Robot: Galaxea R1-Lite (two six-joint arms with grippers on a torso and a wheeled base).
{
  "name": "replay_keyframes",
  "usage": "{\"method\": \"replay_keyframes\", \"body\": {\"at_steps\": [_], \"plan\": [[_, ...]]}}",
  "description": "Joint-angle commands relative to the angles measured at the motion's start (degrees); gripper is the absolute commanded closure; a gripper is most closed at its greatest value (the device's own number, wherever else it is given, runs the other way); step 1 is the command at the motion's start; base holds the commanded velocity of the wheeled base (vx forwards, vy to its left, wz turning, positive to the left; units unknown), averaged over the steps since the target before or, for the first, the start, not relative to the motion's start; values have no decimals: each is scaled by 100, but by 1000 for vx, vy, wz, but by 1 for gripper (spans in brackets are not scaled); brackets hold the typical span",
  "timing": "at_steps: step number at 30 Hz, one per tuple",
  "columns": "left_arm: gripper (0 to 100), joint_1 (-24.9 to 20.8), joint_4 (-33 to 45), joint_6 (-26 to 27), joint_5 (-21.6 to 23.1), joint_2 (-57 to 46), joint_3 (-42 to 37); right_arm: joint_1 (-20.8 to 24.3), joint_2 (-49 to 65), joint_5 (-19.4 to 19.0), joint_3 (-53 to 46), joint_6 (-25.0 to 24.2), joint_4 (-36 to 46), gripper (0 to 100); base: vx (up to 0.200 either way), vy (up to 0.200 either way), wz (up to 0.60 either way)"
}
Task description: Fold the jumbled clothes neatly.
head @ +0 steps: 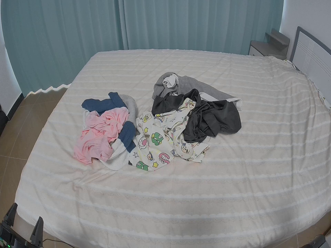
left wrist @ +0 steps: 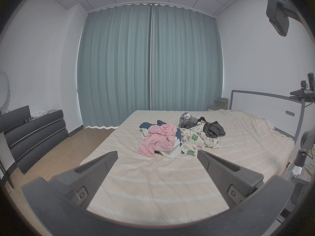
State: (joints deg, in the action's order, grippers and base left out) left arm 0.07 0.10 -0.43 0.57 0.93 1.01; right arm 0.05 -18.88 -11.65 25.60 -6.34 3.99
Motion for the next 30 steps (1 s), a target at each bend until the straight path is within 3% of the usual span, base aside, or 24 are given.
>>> {"method": "replay_keyframes", "body": {"at_steps": [1,4,9,12,14,18,22,30], "plan": [[0,1,-1,-1,4,-93,-101,197,-2489,-443,165,-535,-65,0,0,0,0],[0,1,-1,-1,4,-93,-101,505,-3640,-513,77,-939,-513,0,0,0,0],[0,1,-1,-1,4,-93,-101,1437,-5574,-478,156,-2108,-2007,0,0,0,0],[0,1,-1,-1,4,-93,-101,1674,-6391,-399,296,-2451,-2701,0,0,0,0],[0,1,-1,-1,-5,-93,-101,1876,-7736,-109,736,-2952,-3730,0,0,0,0],[0,1,-1,-1,4,-93,-101,2069,-9168,348,1668,-3655,-4380,0,0,0,0],[0,1,-1,-1,4,-93,-101,2140,-10065,717,2327,-3629,-4512,0,0,0,0],[0,1,-1,-1,4,-93,-101,2140,-11119,752,3443,-3576,-4477,0,0,0,0]]}}
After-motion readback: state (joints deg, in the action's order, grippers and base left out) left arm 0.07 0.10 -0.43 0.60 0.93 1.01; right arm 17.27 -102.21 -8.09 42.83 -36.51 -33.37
